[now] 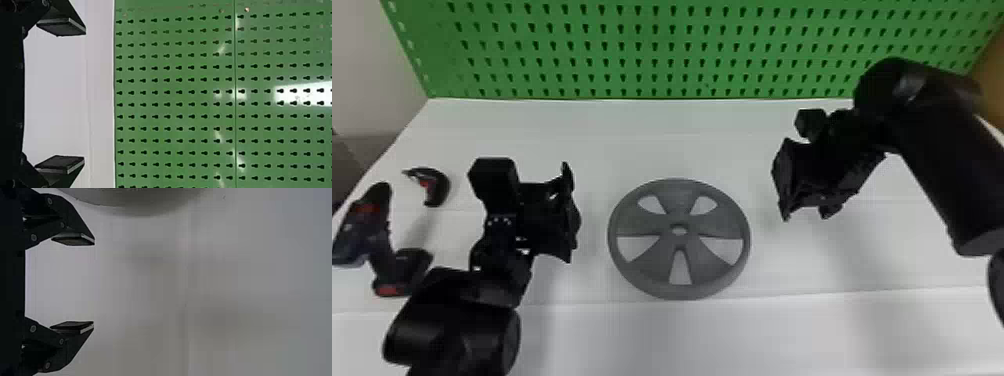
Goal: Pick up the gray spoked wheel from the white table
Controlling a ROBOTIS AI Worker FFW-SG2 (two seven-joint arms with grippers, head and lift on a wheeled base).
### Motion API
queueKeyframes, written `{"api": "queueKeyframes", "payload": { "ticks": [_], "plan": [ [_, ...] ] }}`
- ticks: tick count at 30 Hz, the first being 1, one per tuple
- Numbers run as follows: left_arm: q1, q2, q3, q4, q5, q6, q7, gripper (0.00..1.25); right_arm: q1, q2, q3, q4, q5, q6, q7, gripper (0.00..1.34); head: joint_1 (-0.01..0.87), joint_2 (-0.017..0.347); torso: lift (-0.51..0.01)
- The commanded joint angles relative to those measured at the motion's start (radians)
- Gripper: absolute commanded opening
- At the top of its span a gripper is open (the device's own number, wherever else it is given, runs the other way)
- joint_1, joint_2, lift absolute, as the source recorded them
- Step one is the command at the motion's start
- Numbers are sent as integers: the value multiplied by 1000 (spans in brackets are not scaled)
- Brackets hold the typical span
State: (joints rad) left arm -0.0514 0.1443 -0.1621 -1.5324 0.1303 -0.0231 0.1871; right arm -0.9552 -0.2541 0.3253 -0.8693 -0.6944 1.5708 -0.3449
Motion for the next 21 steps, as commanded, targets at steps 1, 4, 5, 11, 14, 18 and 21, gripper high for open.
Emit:
{"api": "queueKeyframes", "payload": {
  "ticks": [1,4,5,11,14,18,21],
  "plan": [
    [-1,1,-2,0,2,0,0,1120,-8,-8,24,6,-27,1,0,835,765,6,-93],
    [-1,3,-2,0,0,0,0,1120,-16,-11,40,16,-33,1,0,835,765,6,-93],
    [-1,3,-4,0,2,0,0,1120,-17,-13,51,18,-36,1,0,835,765,6,-93],
    [-1,3,-4,0,2,0,0,1120,-25,-19,89,42,-73,1,0,835,765,6,-93],
    [-1,3,-4,0,2,0,0,1120,-27,-21,109,47,-82,1,0,835,765,6,-93],
    [-1,3,-4,0,2,0,0,1120,-30,-19,124,49,-85,1,0,835,765,6,-93],
    [-1,3,-4,0,3,0,0,1120,-31,-19,130,49,-88,1,0,835,765,6,-93]
  ]
}}
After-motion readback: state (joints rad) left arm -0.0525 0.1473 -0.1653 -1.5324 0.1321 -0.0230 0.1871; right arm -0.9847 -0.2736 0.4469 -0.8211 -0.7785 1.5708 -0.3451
